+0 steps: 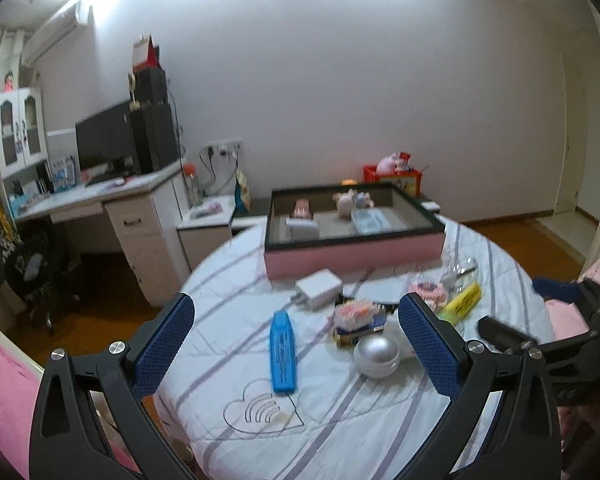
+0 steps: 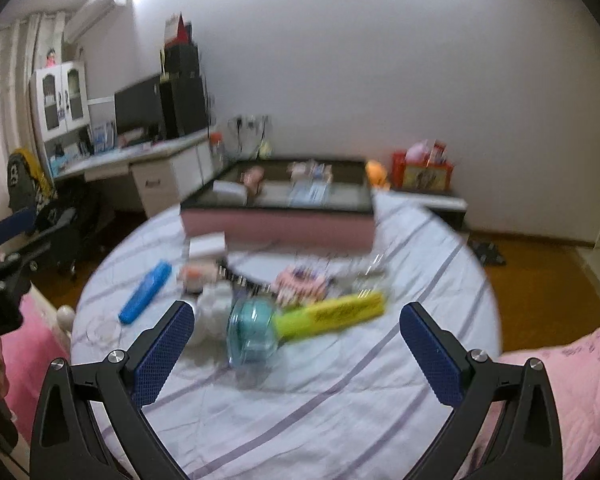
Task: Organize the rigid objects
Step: 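Grasp the teal container with the right gripper while the left gripper grasps the silver ball, then lift the teal container and silver ball and carry both over the pink box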
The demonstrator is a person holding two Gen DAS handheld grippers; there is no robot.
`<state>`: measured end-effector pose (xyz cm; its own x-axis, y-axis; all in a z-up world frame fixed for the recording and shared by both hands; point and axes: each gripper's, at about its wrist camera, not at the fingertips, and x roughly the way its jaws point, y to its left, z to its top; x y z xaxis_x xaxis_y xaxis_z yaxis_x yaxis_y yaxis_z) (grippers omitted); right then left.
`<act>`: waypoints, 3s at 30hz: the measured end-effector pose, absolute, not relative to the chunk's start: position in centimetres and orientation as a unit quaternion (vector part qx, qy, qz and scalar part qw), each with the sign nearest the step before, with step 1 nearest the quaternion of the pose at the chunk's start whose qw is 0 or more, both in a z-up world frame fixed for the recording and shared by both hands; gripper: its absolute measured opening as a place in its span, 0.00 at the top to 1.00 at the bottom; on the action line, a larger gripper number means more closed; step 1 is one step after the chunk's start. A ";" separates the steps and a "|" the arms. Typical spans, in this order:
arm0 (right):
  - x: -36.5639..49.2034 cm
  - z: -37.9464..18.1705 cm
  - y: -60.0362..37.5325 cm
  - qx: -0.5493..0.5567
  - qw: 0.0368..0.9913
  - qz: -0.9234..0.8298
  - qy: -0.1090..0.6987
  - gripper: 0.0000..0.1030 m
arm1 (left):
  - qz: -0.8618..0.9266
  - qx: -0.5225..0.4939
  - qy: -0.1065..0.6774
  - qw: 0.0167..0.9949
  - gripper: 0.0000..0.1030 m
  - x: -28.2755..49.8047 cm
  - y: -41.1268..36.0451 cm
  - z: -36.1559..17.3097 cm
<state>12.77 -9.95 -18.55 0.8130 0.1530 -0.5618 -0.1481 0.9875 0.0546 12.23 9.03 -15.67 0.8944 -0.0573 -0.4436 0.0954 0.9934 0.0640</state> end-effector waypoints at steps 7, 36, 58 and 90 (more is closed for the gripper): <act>15.5 -22.1 -8.5 0.005 0.930 0.103 0.354 0.38 | -0.041 0.043 0.265 0.963 0.00 13.9 9.6 -18.3; 14.4 -22.4 -15.1 0.043 0.932 0.122 0.338 0.63 | -0.097 0.039 0.367 0.924 0.00 19.1 2.0 -25.1; 17.6 -25.1 -14.1 0.053 0.914 0.127 0.383 0.62 | -0.100 0.011 0.380 0.919 0.33 20.1 2.7 -25.6; 14.2 -12.8 -9.5 0.002 0.970 0.134 0.204 0.64 | -0.057 0.019 0.181 0.982 0.33 14.8 5.0 -11.9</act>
